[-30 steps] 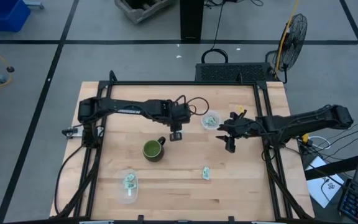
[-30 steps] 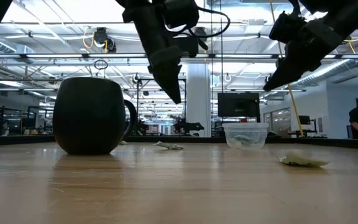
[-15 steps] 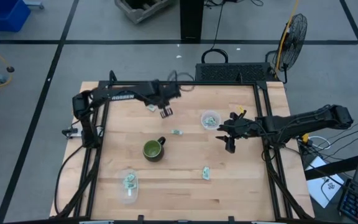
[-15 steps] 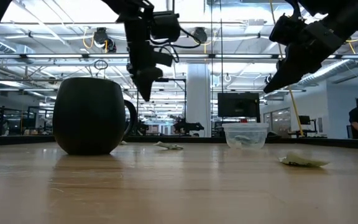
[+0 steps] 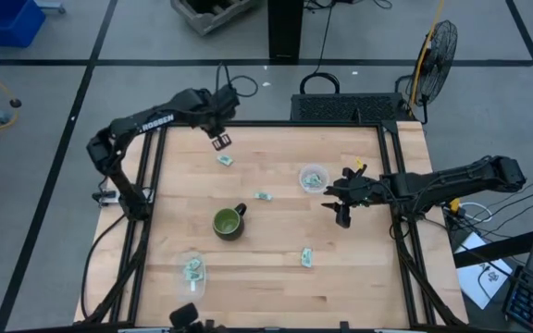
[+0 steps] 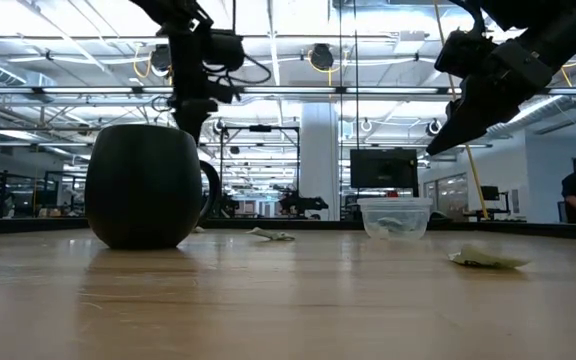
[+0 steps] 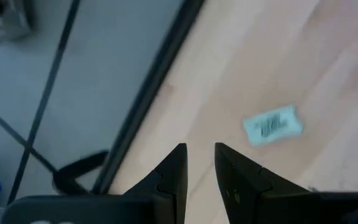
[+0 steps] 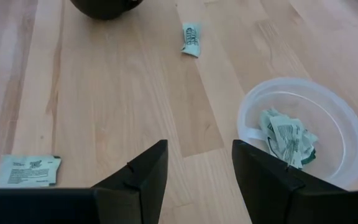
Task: Pick and place Stevia / Truvia into bins
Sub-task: Put the white stevia packet into the rectangle transparent container
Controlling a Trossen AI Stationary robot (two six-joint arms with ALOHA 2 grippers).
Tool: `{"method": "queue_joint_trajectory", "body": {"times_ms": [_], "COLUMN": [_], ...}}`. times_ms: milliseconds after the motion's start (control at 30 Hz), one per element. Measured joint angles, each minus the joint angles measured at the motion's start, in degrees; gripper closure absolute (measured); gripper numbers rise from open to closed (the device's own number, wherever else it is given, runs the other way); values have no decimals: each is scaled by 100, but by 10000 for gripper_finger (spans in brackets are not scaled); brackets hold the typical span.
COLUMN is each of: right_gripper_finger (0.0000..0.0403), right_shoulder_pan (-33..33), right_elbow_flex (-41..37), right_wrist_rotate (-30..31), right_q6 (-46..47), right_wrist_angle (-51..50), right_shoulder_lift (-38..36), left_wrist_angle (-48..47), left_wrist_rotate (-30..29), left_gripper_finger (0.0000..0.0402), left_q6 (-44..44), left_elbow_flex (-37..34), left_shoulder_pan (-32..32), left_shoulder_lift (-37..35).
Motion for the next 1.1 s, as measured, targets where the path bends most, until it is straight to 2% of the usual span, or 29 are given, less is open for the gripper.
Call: {"method": "queue_joint_trajectory", "body": {"times_ms": [300, 600, 933, 1000, 1100], "right_gripper_finger": [232, 232, 232, 232, 232], "right_shoulder_pan": [0, 0, 0, 0, 0], "right_elbow_flex": [0, 0, 0, 0, 0], "right_wrist_rotate": [-9, -11, -8, -7, -10], "right_q6": [0, -2, -2, -2, -2], "right_wrist_angle": [11, 11, 9, 9, 9], "right_shoulder_lift": [0, 0, 0, 0, 0], "left_wrist_angle": [12, 31, -11, -20, -66], "left_wrist_rotate": [454, 412, 508, 711, 999], "left_gripper_finger": [313, 313, 313, 313, 313], "left_q6": [155, 604, 561, 821, 1652], "left_elbow_flex": [-407, -654, -652, -652, -652], "left_shoulder_pan": [-59, -132, -363, -447, -587], "left_shoulder_lift": [319, 631, 610, 610, 610]}}
